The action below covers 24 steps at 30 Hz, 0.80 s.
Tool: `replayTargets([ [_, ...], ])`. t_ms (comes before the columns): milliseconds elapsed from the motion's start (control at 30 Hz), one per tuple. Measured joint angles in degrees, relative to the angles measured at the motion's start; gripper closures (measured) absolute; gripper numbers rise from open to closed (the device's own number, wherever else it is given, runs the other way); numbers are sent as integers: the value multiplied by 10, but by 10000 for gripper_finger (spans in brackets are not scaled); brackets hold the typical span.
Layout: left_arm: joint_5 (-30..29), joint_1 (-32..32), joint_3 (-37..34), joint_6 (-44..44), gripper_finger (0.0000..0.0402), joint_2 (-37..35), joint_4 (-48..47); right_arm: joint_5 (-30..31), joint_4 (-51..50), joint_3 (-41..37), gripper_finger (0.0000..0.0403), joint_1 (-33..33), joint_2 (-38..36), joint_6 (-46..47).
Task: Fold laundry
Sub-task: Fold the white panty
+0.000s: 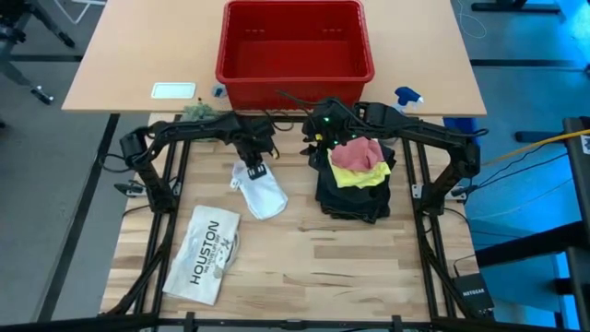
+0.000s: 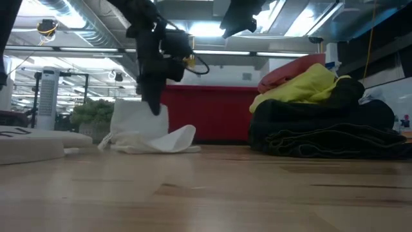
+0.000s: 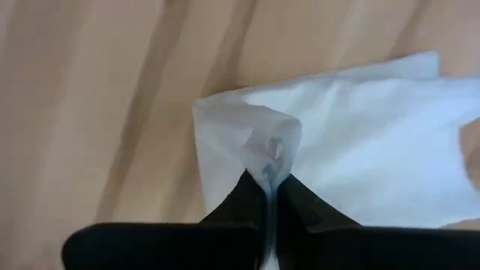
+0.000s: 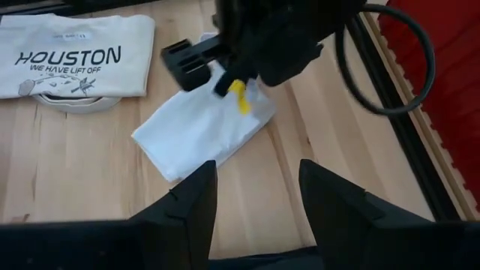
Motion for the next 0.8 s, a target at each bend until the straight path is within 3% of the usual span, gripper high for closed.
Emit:
replayTargets([
  [267,-4,-42,64,-75,401,0,-38,0,8,0,222,0,0,-14],
  [400,-40,-58,91,-114,401,0,-50,0,8,0,222,0,0,-15],
  [800,-26,-154,95,-220,401,0,-39,-31,1,0,222,-7,0,-30],
])
